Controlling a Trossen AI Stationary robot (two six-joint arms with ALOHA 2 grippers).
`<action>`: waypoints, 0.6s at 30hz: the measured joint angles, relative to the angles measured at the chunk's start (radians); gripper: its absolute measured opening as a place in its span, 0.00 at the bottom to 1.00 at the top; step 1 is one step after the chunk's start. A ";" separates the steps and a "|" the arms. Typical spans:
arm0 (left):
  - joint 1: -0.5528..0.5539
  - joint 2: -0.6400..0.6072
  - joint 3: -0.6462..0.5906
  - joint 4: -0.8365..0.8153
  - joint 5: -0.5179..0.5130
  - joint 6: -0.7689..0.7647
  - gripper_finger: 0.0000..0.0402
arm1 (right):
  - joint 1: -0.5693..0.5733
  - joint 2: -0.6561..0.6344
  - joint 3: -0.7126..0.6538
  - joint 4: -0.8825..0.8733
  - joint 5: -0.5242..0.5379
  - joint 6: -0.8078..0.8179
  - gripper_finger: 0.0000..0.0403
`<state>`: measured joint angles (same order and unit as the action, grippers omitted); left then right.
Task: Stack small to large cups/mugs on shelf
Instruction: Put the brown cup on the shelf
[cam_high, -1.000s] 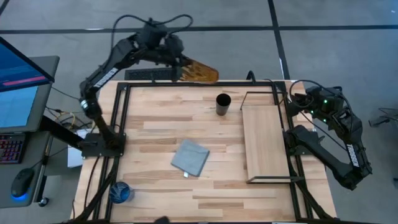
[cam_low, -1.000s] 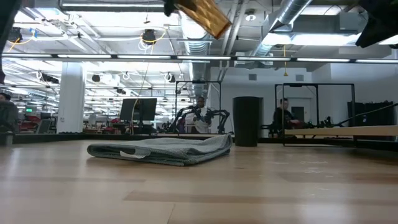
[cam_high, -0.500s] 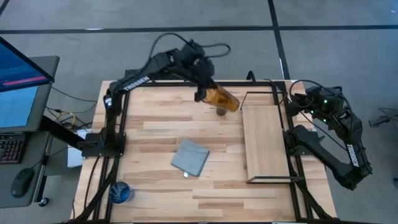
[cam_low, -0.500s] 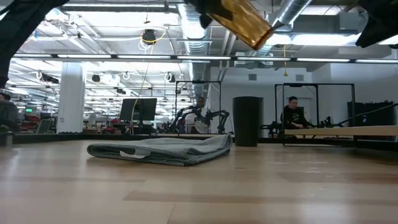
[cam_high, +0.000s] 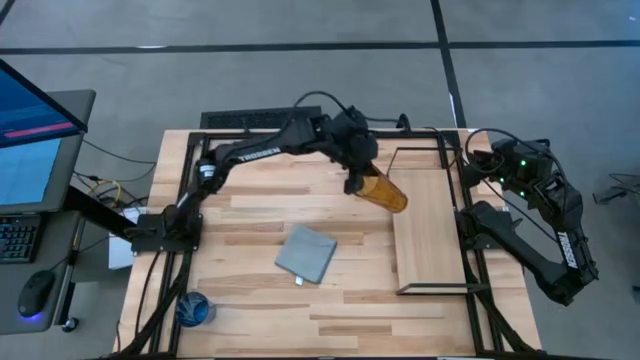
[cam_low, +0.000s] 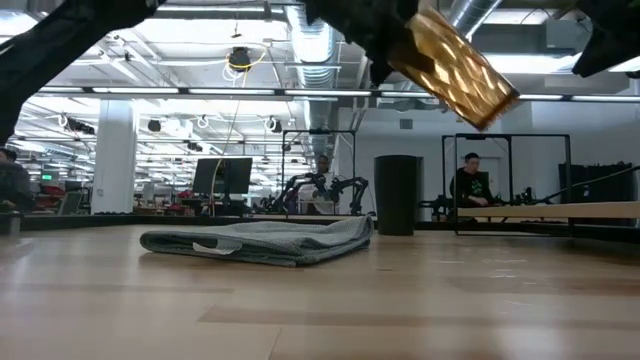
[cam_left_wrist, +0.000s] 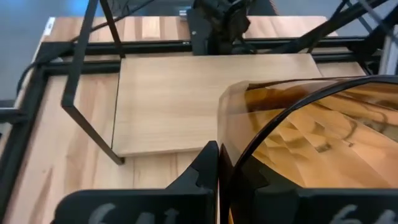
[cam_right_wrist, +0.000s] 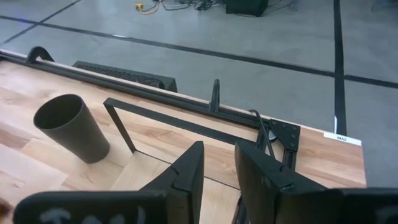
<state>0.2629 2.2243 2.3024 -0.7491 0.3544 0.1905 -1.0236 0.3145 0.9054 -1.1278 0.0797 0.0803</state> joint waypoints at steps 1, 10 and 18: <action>-0.001 0.012 0.000 0.012 0.000 -0.008 0.00 | 0.000 0.000 0.000 -0.002 0.000 0.000 0.28; -0.002 0.106 0.000 0.020 -0.016 -0.038 0.00 | 0.000 0.000 0.000 -0.059 0.000 0.001 0.28; -0.010 0.123 0.000 -0.206 -0.088 0.016 0.00 | 0.000 0.000 0.000 -0.070 0.000 0.000 0.28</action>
<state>0.2527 2.3478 2.3020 -0.9554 0.2667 0.2067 -1.0235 0.3147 0.9051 -1.1976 0.0795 0.0807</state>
